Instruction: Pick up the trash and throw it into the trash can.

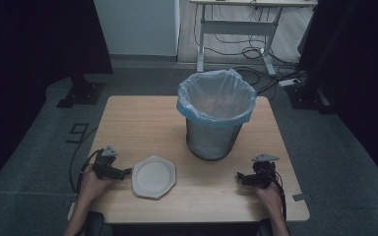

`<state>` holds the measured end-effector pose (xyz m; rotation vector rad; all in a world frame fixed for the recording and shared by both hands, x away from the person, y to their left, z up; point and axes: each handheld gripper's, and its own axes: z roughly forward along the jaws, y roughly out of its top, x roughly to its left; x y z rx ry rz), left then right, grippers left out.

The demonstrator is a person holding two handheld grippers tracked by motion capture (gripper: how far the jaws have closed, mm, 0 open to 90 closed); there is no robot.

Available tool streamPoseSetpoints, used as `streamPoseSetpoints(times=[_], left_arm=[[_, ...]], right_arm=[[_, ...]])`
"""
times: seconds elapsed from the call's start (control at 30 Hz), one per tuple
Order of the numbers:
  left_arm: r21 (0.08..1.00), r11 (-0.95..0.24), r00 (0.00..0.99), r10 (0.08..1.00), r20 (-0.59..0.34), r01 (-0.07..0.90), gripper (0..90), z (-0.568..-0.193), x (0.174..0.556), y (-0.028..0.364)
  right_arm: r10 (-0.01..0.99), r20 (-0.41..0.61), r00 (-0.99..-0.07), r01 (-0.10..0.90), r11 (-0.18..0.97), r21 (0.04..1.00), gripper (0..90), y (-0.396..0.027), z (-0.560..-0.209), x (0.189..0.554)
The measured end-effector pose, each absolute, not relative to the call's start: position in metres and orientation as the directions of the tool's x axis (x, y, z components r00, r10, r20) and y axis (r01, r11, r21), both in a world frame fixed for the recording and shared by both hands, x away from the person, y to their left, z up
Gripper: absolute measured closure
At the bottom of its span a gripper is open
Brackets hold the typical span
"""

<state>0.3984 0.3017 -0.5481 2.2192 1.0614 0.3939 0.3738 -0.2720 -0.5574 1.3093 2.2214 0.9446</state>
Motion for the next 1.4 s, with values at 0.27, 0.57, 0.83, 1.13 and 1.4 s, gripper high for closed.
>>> streamPoseSetpoints(times=[0.27, 0.57, 0.83, 1.13, 1.4], left_arm=[[0.661, -0.456, 0.61, 0.792, -0.004, 0.596, 0.0, -0.548, 0.399, 0.3], [0.653, -0.468, 0.62, 0.785, -0.004, 0.596, 0.0, -0.547, 0.4, 0.3], [0.634, -0.497, 0.641, 0.767, 0.002, 0.593, 0.6, -0.541, 0.401, 0.295], [0.671, -0.486, 0.667, 0.745, -0.018, 0.56, 3.0, -0.523, 0.398, 0.278], [0.687, -0.491, 0.693, 0.72, -0.026, 0.535, 11.4, -0.52, 0.401, 0.259]], right_arm=[[0.874, 0.004, -0.486, 0.609, 0.335, 0.719, 0.0, -0.272, -0.557, 0.374], [0.875, 0.004, -0.485, 0.609, 0.335, 0.719, 0.0, -0.272, -0.557, 0.374], [0.878, 0.004, -0.478, 0.612, 0.33, 0.718, 0.0, -0.271, -0.557, 0.373], [0.883, 0.004, -0.469, 0.616, 0.324, 0.718, 0.0, -0.27, -0.557, 0.372], [0.887, 0.004, -0.462, 0.619, 0.319, 0.718, 0.0, -0.269, -0.557, 0.372]])
